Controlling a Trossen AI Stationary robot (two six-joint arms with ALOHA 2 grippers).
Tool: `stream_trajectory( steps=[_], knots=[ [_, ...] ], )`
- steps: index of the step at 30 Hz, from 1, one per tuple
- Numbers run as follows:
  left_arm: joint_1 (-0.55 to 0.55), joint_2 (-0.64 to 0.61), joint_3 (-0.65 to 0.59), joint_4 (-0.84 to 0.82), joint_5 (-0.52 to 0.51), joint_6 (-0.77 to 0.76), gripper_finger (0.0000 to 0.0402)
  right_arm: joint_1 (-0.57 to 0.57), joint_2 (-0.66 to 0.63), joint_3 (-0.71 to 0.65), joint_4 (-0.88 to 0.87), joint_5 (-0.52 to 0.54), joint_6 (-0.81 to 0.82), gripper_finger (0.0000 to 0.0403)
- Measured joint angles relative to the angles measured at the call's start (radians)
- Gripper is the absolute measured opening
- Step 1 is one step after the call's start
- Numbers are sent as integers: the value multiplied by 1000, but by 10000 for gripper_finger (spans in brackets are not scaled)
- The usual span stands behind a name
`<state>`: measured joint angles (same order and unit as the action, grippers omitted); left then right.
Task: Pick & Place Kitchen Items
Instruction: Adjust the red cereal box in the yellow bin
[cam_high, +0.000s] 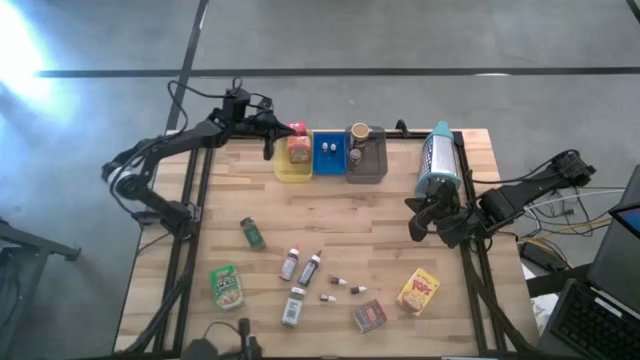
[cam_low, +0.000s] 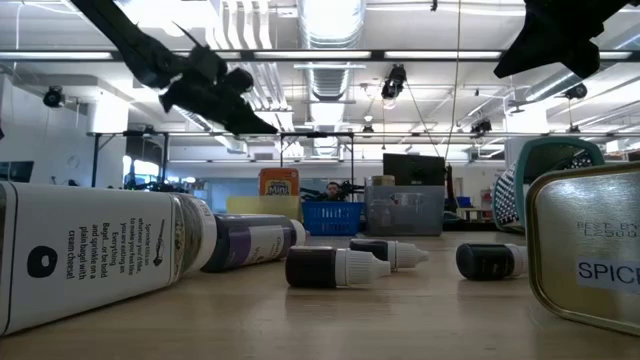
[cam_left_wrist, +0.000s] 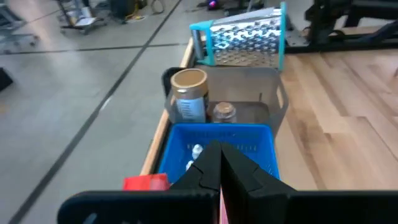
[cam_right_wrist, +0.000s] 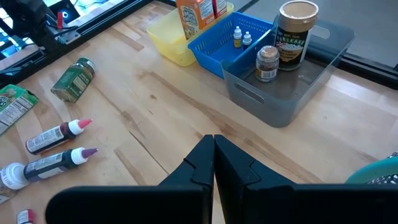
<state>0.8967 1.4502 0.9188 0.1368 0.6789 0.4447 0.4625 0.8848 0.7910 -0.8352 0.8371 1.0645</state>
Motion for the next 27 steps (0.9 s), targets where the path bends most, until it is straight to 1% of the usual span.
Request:
stream_trajectory(
  steps=[2, 6, 8, 12, 19, 27],
  knots=[
    [0, -48, 0, -56, -52, 17, 2, 0, 0, 0, 0, 0, -2, 8],
    [0, -122, 2, -196, -234, 85, 1, 0, 0, 0, 0, 0, -10, 8],
    [0, -138, 2, -254, -308, 104, 1, 0, 0, 0, 0, 0, -10, 8],
    [0, -127, 2, -326, -404, 136, 1, -1, 0, 0, 0, 1, -17, 8],
    [0, 1, 22, -325, -461, 142, 1, -1, 0, 0, 4, 1, -21, 8],
    [0, 138, 105, -313, -478, 137, 1, -1, 0, 0, 5, 2, -18, 8]
  ],
)
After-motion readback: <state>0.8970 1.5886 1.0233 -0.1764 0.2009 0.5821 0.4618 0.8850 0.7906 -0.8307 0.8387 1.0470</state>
